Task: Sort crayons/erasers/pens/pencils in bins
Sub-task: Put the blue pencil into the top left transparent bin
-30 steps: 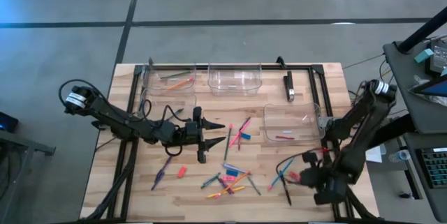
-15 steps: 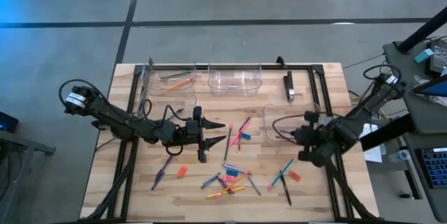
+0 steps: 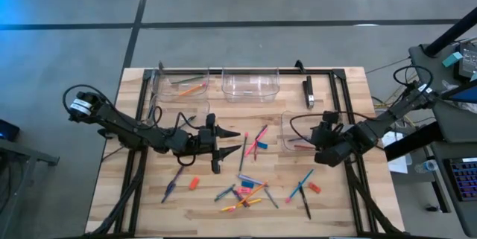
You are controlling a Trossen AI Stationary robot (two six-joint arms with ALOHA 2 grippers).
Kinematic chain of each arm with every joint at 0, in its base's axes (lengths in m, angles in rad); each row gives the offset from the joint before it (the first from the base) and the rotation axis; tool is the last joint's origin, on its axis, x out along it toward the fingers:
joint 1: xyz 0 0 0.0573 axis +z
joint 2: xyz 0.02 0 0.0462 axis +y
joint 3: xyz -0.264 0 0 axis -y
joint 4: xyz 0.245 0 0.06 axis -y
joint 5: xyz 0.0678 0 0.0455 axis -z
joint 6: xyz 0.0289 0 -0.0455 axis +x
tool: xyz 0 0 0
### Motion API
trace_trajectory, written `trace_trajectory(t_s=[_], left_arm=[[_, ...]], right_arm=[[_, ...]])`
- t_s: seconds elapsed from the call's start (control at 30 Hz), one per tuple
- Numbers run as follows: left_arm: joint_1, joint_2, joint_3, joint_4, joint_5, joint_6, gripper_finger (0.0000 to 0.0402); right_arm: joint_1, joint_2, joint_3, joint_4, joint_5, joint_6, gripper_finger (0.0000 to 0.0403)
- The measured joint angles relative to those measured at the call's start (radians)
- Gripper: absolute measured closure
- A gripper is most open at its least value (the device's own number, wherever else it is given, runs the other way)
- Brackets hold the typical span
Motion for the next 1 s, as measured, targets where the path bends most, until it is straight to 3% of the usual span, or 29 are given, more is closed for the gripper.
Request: trace_trajectory(t_s=[0.2, 0.4, 0.77, 1.0], left_arm=[[0.0, 0.0, 0.0, -0.001, 0.0, 0.0, 0.0233], [0.0, 0.0, 0.0, -0.006, 0.0, 0.0, 0.0233], [0.0, 0.0, 0.0, -0.009, 0.0, 0.0, 0.0233], [0.0, 0.0, 0.0, -0.009, 0.0, 0.0, 0.0233]], right_arm=[[0.047, 0.014, -0.004, 0.286, -0.232, -0.159, 0.0199], [0.11, 0.107, -0.014, 0.463, -0.406, -0.176, 0.0211], [0.157, 0.359, -0.054, 0.456, -0.486, -0.155, 0.0233], [0.157, 0.437, -0.057, 0.458, -0.486, -0.158, 0.0234]])
